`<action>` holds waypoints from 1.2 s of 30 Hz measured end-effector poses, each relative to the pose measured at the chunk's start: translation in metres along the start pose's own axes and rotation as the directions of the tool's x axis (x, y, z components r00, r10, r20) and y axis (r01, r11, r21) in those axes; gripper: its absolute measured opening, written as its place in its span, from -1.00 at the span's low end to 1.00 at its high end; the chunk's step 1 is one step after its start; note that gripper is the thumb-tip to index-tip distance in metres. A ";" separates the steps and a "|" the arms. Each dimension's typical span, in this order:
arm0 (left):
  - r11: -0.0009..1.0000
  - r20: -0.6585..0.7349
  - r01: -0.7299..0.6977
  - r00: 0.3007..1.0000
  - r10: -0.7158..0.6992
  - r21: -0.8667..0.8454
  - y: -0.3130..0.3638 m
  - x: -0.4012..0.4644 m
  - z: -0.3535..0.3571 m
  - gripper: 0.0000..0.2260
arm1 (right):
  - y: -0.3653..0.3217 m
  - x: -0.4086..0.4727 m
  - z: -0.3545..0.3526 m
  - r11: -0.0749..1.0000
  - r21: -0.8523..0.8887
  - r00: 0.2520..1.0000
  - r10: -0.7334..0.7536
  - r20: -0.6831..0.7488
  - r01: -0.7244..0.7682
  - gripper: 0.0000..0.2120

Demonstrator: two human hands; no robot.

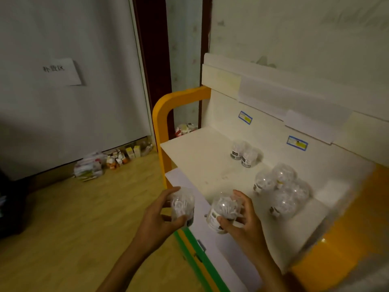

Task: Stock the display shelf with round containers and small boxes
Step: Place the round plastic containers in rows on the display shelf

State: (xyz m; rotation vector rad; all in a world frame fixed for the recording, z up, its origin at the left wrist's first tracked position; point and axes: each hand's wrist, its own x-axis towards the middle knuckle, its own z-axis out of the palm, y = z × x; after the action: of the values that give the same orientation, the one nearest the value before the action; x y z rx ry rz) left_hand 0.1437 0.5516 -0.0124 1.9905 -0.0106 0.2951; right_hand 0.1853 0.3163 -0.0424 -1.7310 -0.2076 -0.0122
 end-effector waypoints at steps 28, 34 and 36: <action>0.976 0.667 -0.180 0.712 0.217 -0.125 -0.069 0.364 0.107 -0.47 | 0.011 0.176 0.022 0.967 -0.092 0.679 0.097 -0.727 -0.236 -0.28; 0.960 0.775 -0.231 0.573 0.267 -0.160 -0.088 0.389 0.134 -0.45 | 0.017 0.164 0.033 0.961 -0.039 0.556 0.125 -0.822 -0.274 -0.25; 0.958 0.788 -0.224 0.550 0.276 -0.180 -0.089 0.389 0.140 -0.49 | 0.016 0.160 0.036 0.958 -0.044 0.521 0.115 -0.846 -0.282 -0.29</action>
State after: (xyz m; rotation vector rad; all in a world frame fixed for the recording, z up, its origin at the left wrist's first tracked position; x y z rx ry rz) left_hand 0.5617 0.5134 -0.0651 1.8950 -0.9013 -0.4727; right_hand 0.3406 0.3706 -0.0440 -1.7244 0.7486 -0.7159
